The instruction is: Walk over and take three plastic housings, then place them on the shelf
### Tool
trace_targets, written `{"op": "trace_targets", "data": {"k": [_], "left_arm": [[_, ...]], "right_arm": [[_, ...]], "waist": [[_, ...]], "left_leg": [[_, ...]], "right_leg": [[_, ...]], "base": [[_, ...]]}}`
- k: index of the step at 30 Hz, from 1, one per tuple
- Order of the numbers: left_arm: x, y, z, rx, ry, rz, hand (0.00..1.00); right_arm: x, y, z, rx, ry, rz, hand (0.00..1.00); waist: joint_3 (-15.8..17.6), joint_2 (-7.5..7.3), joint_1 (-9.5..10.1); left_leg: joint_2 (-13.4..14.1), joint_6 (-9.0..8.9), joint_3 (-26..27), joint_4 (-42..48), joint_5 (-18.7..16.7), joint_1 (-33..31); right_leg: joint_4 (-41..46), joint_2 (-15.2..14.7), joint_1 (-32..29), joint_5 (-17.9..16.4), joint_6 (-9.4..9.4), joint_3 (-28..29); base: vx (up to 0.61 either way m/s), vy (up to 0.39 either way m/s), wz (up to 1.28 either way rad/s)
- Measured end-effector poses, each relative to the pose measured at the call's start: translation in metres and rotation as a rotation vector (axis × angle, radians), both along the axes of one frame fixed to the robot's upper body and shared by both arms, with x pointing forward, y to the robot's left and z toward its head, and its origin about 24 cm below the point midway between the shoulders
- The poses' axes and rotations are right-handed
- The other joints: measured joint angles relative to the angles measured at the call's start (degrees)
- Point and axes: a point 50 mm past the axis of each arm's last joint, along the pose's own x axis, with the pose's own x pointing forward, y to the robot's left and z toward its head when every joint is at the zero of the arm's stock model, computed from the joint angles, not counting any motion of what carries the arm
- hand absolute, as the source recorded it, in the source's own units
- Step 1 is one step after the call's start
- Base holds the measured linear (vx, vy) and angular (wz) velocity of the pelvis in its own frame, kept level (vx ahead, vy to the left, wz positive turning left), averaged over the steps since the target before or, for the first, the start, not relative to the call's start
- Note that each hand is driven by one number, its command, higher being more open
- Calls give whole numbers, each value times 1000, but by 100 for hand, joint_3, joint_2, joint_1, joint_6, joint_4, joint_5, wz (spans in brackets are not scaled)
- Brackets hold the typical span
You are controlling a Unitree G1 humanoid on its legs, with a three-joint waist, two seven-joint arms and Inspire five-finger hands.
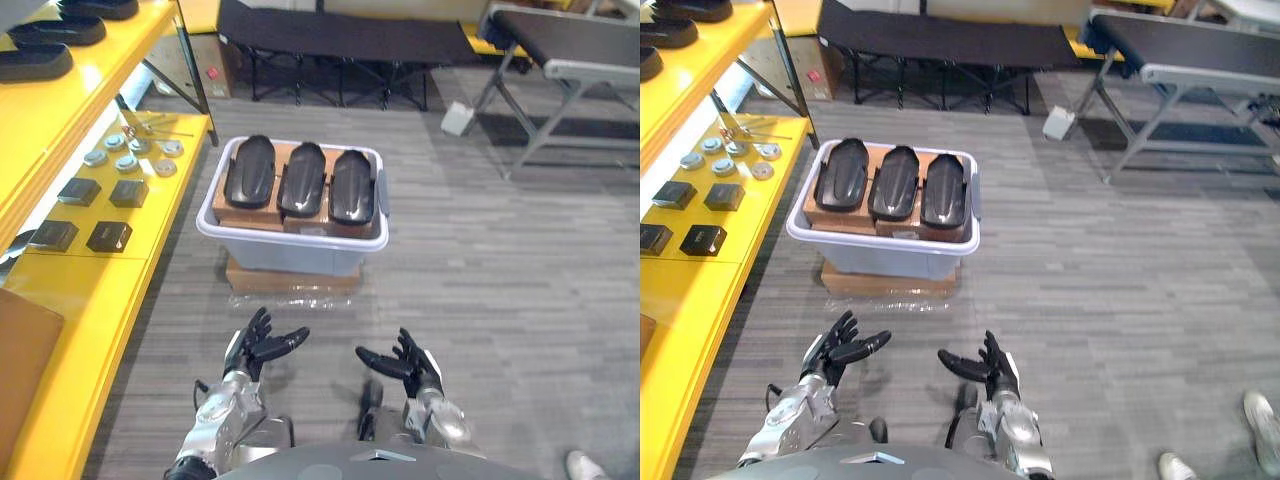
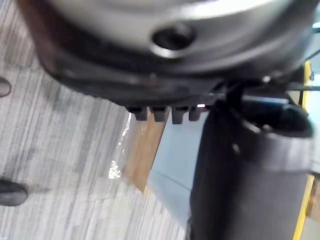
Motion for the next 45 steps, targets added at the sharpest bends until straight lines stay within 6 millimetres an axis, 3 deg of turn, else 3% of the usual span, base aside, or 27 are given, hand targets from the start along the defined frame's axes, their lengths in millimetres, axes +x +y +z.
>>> {"op": "trace_targets", "data": {"k": [2,4,6,8,9,11,12,14,16,20,23,28,30,32,34,35,40,45], "left_arm": [[-12,-9,-6,-41,40,57,100],[-16,-14,-10,-67,64,69,100],[-16,-14,-11,-67,67,67,100],[-11,-16,-8,-76,43,56,100],[-10,-18,-7,-80,40,47,100],[-13,-24,-8,-85,48,16,100],[-14,-25,-9,-83,52,9,100],[-9,-19,-5,-38,29,-35,100],[-3,-18,0,-29,12,-76,100],[-6,-12,2,-17,15,-101,100],[-9,-3,1,11,28,-104,100],[-19,0,-3,11,56,-96,100],[-12,2,0,9,28,-87,100],[-1,5,5,15,-3,-78,100],[3,7,7,17,-20,-70,100],[9,9,10,19,-45,-57,100],[16,7,15,11,-92,-43,100],[19,9,18,9,-119,-31,100]], "right_arm": [[2,-14,2,-47,-4,-21,100],[5,-21,4,-59,-13,-47,100],[3,-25,5,-58,-15,-84,100],[4,-37,10,-71,-47,-139,100],[4,-40,12,-78,-60,-150,100],[2,-50,19,-114,-100,-159,100],[3,-51,20,-119,-107,-158,100],[10,-41,25,-89,-152,-166,100],[15,-40,30,-83,-184,-169,100],[29,-39,44,-67,-265,-153,100],[50,-49,66,-47,-389,-193,100],[80,-92,104,-87,-551,-356,100],[90,-110,122,-131,-600,-382,100],[112,-130,153,-178,-676,-427,100],[124,-135,166,-196,-696,-441,100],[138,-144,182,-222,-720,-457,100],[167,-168,223,-261,-747,-470,100],[185,-179,249,-317,-728,-427,100]], "waist": [[-92,371,11],[-69,503,-38],[2,401,-85],[49,324,-109],[39,339,-124],[-33,462,-95],[-47,481,-105],[-126,196,-126],[-102,79,-105],[-101,71,-77],[-98,67,-59],[56,-77,-5],[191,-109,55],[514,-132,79],[616,-133,94],[813,-91,164],[1164,181,395],[1413,277,400]], "left_leg": [[534,-261,-108,791,-414,-341],[779,-357,52,1493,-319,-645],[825,-342,259,1564,-391,-711],[823,-412,427,710,-210,-864],[834,-404,451,448,-35,-901],[913,-374,611,-57,865,-989],[908,-291,638,-121,1077,-960],[527,-125,800,-503,1240,-856],[316,-50,819,-638,1314,-846],[129,-26,862,-951,1319,-488],[135,-28,859,-1083,1320,-478],[229,-35,865,-1117,1324,-678],[291,-35,843,-1020,1324,-928],[319,-4,781,-806,1315,-1223],[316,20,728,-687,1300,-1364],[316,56,676,-507,1276,-1499],[279,139,486,-227,1278,-1926],[175,228,325,-210,1306,-2191]], "right_leg": [[130,420,-4,-355,-144,-183],[-58,566,230,-423,-260,-309],[-344,535,641,-452,-288,-395],[-622,403,1023,-489,-155,-560],[-669,383,1068,-473,-99,-620],[-722,369,1197,-567,67,-649],[-708,354,1221,-601,121,-630],[-651,-18,1133,-630,286,-597],[-686,-185,1139,-563,397,-693],[-715,-330,1378,-457,548,-733],[-727,-332,1342,-451,553,-736],[-692,-247,1100,-415,563,-752],[-695,-191,890,-300,537,-777],[-687,-183,728,-179,558,-843],[-626,-208,640,-178,559,-923],[-558,-230,585,-178,558,-941],[-531,-251,396,-181,555,-1075],[-470,-288,223,-232,486,-1228]], "base": [[246,-257,19],[211,-175,24],[225,-155,35],[230,-74,26],[192,34,17],[261,156,-3],[363,249,-14],[322,192,3],[244,118,19],[210,96,8],[91,6,3],[15,-12,-1],[-26,1,-1],[-84,40,9],[-84,49,16],[-105,56,16],[-152,54,18],[-136,39,18]]}}
